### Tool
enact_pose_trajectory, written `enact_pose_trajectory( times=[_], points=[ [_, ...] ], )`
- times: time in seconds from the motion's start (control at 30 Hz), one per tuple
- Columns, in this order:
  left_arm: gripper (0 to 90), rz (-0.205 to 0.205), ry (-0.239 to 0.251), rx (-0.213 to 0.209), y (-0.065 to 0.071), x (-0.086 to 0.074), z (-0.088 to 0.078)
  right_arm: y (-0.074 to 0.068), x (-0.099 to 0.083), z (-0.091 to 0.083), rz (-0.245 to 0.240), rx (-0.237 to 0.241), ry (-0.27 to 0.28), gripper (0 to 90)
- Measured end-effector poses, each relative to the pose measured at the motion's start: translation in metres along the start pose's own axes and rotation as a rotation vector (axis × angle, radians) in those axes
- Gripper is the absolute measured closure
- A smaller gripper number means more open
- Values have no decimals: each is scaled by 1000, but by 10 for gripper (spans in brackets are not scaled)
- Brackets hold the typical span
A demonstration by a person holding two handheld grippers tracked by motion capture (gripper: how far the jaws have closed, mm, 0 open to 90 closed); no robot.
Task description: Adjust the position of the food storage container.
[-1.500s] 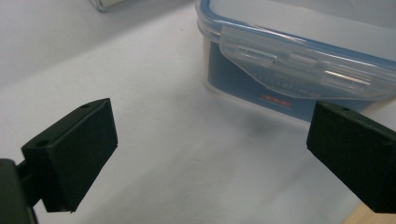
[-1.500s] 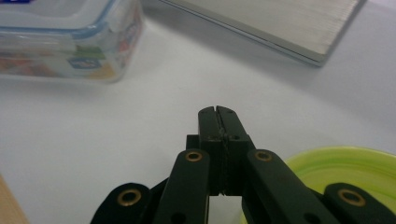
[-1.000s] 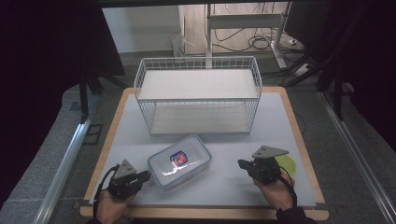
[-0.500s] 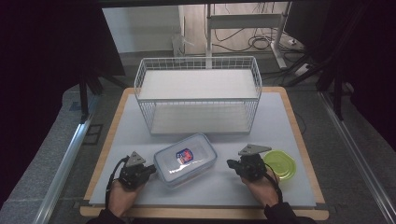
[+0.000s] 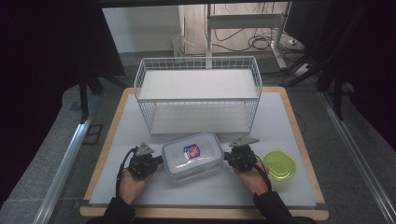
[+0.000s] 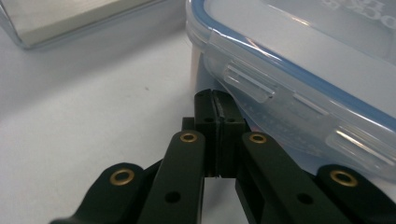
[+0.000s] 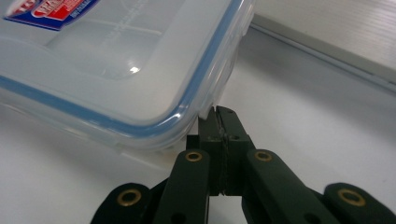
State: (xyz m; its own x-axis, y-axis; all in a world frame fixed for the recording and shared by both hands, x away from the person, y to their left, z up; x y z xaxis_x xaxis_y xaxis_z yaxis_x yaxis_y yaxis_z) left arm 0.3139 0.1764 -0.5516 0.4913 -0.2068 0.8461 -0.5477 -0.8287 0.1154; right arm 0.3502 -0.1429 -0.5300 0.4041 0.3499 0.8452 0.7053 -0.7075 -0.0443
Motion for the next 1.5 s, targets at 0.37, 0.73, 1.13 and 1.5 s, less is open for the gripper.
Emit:
enact_pose_trajectory(
  times=[0.37, 0.73, 1.13, 1.5],
  points=[
    [900, 0, -11, -21, -3, 7, 17, -12, -8, -21, -25, 22, -15, 898],
    [900, 17, -21, -47, 9, 8, 25, -18, -21, -39, -16, 3, -40, 898],
    [761, 88, 10, -2, 10, 12, 3, -21, -23, -53, -35, -6, -28, 857],
    [366, 155, 41, 15, 18, -8, -40, -20, -26, -78, -45, 24, 50, 578]
  ],
)
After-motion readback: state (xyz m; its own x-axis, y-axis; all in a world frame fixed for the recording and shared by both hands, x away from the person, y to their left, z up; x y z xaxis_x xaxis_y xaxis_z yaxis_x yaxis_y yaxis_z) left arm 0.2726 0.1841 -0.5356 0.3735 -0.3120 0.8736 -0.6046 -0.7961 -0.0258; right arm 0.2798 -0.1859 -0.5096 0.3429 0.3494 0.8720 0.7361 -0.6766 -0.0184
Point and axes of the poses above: each handheld gripper's, and its own axes: z roughly forward along the jaws, x roughly out of its top, y roughly to its right, the point moved 3 cm from there along z, roughly forward along the jaws, and after that the axes turned 11 degrees about y, right-handed, at the moved point
